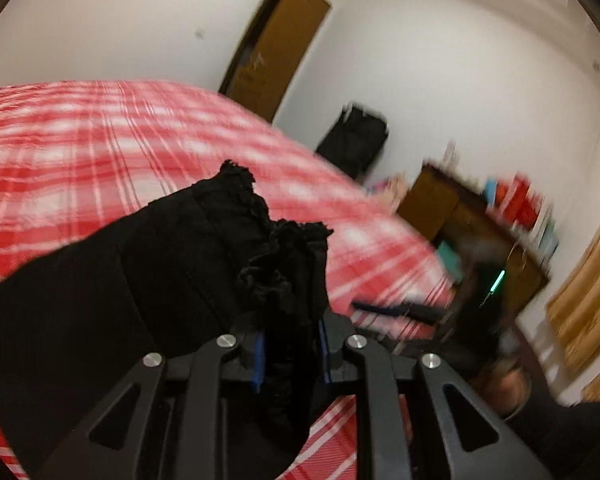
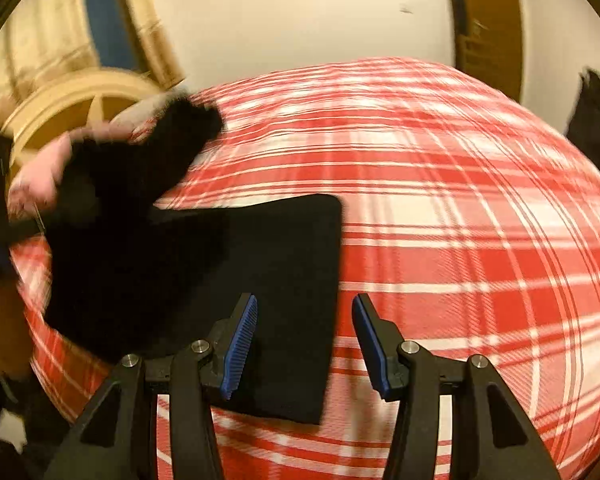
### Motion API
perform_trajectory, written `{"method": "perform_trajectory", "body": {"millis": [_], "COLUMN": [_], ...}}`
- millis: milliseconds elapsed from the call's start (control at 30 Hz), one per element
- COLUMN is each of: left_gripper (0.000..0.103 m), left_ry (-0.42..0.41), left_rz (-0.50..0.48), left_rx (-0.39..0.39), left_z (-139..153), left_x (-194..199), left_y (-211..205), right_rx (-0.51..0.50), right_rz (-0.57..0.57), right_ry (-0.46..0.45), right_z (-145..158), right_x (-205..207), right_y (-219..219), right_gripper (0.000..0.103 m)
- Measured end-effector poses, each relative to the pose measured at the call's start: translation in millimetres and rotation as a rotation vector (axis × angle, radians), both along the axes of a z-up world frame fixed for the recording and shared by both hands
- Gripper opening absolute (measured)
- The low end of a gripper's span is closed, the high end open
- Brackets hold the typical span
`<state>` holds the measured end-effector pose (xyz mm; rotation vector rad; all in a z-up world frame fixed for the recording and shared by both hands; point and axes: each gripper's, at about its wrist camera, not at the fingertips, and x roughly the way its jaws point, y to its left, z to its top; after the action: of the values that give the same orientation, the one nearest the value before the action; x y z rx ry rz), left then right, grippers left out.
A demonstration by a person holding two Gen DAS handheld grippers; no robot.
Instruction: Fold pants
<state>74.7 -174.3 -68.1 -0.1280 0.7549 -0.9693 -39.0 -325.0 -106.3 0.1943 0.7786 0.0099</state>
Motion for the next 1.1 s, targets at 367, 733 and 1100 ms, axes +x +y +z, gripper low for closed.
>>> {"method": "perform_trajectory", "body": {"millis": [367,733,1100], "left_gripper": [0.054,0.081,0.094], "left_ry": [-0.194,-0.281,-0.046], "left_rz": [-0.092,0.172,0.411], "left_rx": [0.178,0.206,0.265], "left_z": [-10.3,8.4,-35.6], "left_x": [-61.9,-43.6,30.4], "left_y": [-30.7,49.5,102.8], "right_rx": [0.307,0.316,0.256], "right_rz": [-0.024,0.055,0.191], "right_ry": [-0.005,0.024,0.055], "right_z": [-2.7,4.9,-2.9], "right_x": [15.0,46.0,56.4], "right_y": [-23.4,13.3,49.4], "right_gripper": [0.056,0.058,0.008]}}
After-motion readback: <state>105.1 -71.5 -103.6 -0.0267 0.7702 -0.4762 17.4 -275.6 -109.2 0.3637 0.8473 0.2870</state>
